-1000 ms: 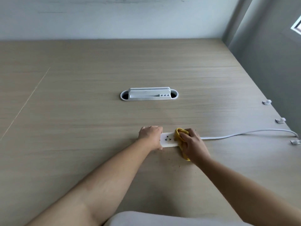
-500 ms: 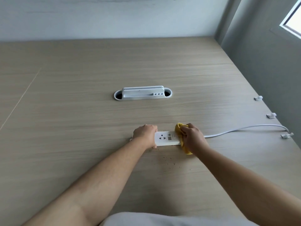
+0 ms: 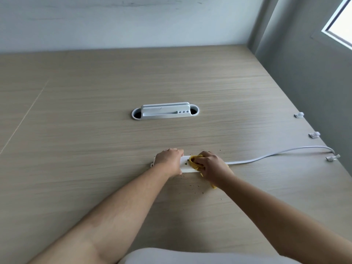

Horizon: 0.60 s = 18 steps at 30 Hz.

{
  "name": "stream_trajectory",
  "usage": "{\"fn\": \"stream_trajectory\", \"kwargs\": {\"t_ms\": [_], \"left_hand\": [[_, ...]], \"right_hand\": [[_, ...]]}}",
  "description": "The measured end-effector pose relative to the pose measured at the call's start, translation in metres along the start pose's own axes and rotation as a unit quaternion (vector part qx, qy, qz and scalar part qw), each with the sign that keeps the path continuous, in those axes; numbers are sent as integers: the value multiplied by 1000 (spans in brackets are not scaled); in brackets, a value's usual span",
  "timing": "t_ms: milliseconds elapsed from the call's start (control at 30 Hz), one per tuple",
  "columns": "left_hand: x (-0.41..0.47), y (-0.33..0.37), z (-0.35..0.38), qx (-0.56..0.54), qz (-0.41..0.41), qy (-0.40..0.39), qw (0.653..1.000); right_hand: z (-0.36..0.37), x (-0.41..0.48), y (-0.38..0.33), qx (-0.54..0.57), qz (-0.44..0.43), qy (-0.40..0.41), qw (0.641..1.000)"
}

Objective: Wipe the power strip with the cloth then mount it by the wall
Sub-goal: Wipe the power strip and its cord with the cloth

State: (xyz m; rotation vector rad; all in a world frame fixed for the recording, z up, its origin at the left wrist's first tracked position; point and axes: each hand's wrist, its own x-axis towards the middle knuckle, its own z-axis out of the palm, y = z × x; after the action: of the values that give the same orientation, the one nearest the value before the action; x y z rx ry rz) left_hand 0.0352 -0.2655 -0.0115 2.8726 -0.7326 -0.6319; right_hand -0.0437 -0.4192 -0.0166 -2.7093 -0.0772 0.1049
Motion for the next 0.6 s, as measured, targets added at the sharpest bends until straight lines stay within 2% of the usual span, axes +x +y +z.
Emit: {"fn": "stream_trajectory", "kwargs": {"t_ms": [100, 200, 267, 367, 433, 533, 600], "left_hand": [[1, -1, 0, 8, 5, -1, 1000], [2, -1, 2, 10, 9, 5, 1000], [2, -1, 3, 11, 11, 11, 1000], [1, -1, 4, 21, 14, 16, 1000], [2, -2, 6, 26, 16, 21, 999], [2, -2, 7, 26, 16, 32, 999], [1, -1, 8, 26, 14, 33, 999]], "right_hand": [[-1, -21, 14, 13, 2, 34, 999], [-3, -10, 18, 28, 61, 74, 995], [-3, 3, 10, 20, 81, 72, 994], [1, -3, 5, 1, 37, 45, 998], [1, -20, 10, 12, 17, 58, 998], [-3, -17, 17, 34, 76, 100, 992], [-3, -3, 14, 29, 96, 96, 990]]}}
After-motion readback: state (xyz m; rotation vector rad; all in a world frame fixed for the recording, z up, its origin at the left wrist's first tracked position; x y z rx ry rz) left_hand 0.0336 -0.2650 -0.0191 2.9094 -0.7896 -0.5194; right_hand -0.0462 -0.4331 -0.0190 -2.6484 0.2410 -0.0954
